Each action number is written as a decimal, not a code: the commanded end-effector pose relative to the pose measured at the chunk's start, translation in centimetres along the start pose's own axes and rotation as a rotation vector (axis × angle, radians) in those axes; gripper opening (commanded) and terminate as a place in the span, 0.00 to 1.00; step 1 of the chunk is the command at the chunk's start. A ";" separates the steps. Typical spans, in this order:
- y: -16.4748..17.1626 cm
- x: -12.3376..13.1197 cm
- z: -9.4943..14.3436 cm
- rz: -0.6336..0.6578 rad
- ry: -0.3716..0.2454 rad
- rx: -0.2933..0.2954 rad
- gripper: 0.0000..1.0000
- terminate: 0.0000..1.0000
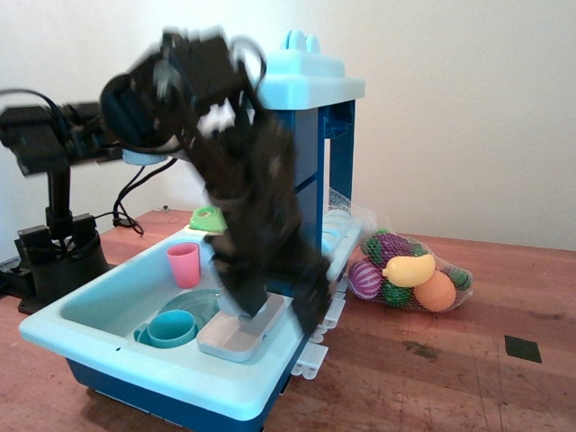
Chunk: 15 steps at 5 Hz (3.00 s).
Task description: Turn lever vertical to front
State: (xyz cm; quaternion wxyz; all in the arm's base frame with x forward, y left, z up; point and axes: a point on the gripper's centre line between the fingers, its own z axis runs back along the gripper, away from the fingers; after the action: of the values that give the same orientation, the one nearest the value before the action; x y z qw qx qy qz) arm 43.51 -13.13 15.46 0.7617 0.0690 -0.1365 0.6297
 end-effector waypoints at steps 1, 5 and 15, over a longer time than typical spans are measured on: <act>3.7 -1.0 3.4 0.054 0.090 -0.012 1.00 0.00; 8.6 -4.9 2.5 0.102 0.119 0.018 1.00 0.00; 8.3 -6.7 9.7 0.123 0.218 -0.042 1.00 0.00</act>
State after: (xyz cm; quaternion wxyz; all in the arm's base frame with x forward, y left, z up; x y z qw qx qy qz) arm 33.02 -20.96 20.12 0.7329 0.0038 -0.0637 0.6774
